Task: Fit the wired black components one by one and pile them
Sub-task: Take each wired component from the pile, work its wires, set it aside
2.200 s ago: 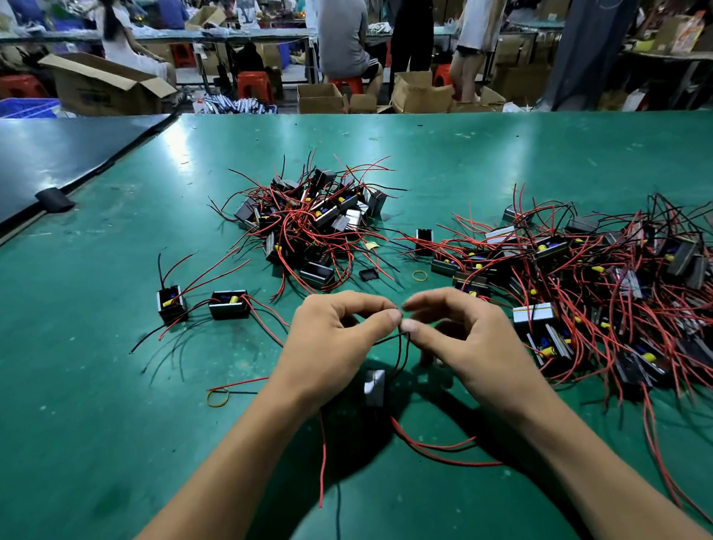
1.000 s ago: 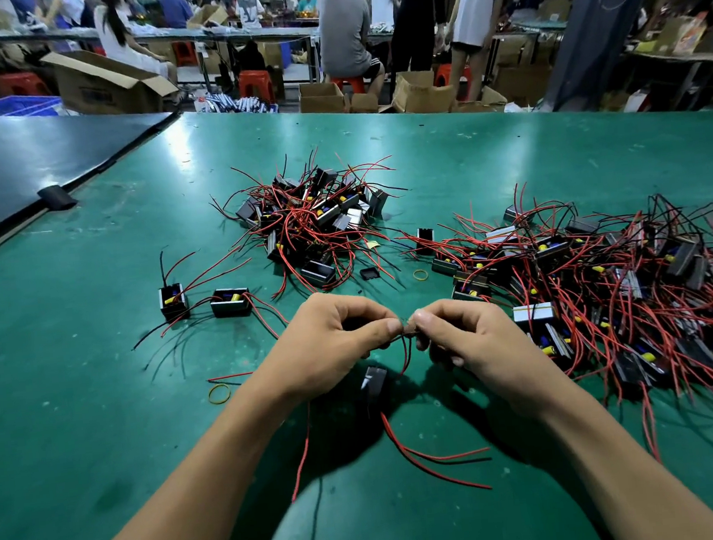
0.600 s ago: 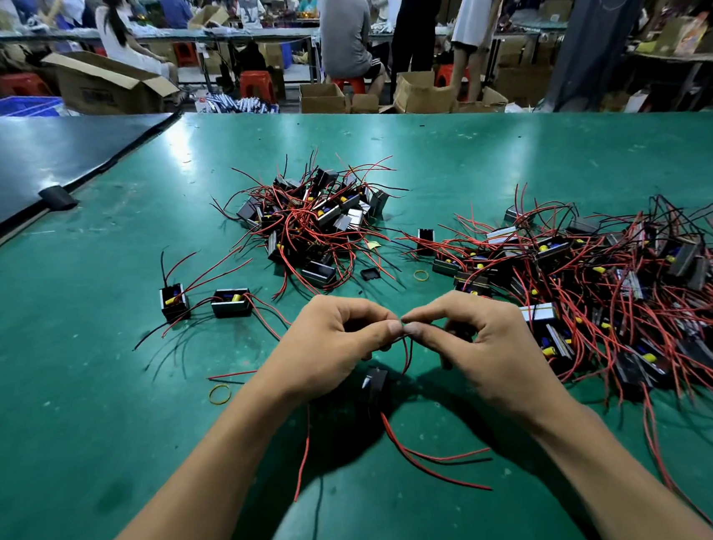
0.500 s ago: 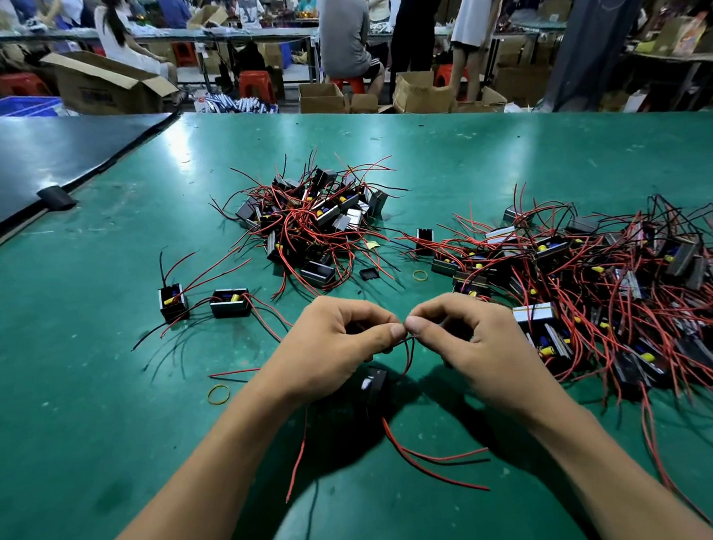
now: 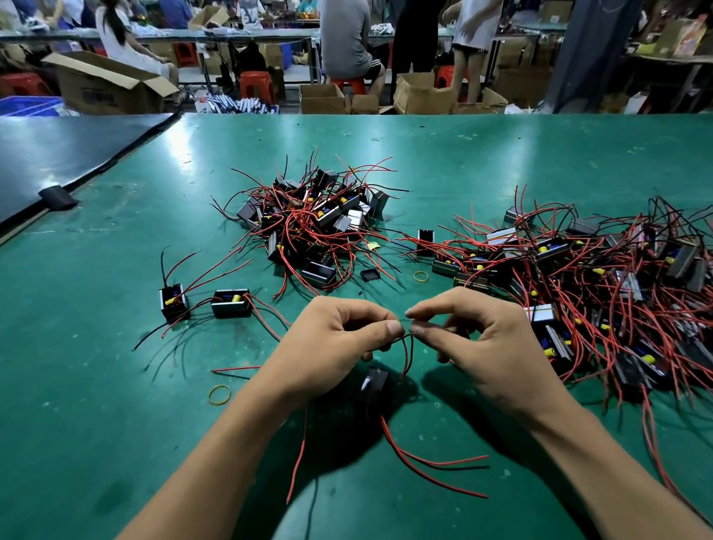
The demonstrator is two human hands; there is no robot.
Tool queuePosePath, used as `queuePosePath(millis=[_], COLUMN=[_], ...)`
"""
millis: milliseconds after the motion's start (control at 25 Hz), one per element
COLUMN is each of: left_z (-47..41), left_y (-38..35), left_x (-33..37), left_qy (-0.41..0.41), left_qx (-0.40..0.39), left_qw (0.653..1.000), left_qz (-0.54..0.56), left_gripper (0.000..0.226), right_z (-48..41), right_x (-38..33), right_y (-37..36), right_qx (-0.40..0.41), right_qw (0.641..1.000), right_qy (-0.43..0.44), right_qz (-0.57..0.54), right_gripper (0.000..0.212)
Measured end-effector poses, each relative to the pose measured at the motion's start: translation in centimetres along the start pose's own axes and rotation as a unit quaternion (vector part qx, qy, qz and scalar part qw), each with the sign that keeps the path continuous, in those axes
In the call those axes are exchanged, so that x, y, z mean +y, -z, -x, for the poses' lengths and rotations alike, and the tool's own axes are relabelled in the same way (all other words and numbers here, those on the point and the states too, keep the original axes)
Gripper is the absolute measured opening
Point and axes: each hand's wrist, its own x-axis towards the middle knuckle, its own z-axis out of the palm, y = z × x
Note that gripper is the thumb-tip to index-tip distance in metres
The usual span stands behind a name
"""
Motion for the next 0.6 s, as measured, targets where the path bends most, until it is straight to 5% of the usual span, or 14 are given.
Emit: queuePosePath(millis=[400,600], left_z=[0.0,-0.1], left_y=[0.2,0.5], left_x=[-0.4,-0.7], left_qy=[-0.008,0.002], left_qx=[-0.031,-0.035], left_qw=[0.999,0.999], left_qz=[0.011,0.034], left_gripper=[0.010,0.008], right_z=[-0.2,-0.3], right_x=[0.6,1.1], right_y=[-0.4,-0.1], right_qx=[-0.001,-0.026], right_qw=[0.993,0.982], right_qy=[0.091,0.141], right_qz=[0.075,0.125], right_gripper=[0.006,0.016])
